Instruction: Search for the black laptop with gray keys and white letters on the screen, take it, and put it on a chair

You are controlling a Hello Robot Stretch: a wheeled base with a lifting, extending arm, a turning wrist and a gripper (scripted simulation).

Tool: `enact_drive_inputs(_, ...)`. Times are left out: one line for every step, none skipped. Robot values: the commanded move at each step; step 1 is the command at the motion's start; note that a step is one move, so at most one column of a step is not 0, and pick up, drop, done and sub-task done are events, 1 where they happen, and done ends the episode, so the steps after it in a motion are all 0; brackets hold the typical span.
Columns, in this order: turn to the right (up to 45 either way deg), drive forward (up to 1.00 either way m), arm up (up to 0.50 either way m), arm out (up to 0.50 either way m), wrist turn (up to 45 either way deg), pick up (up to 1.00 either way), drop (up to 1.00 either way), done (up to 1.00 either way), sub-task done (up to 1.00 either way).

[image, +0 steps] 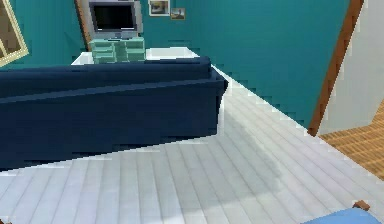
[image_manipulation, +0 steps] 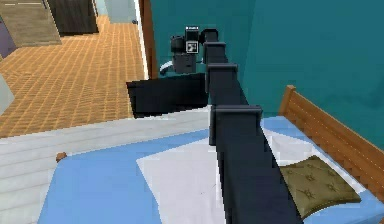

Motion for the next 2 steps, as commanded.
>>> enact_drive_inputs(0.0, 0.00, 0.00, 0.00, -45.0, 0.00, 0.00, 0.00, 0.00)
enact_drive_inputs(0.0, 0.00, 0.00, 0.00, -45.0, 0.00, 0.00, 0.00, 0.00)
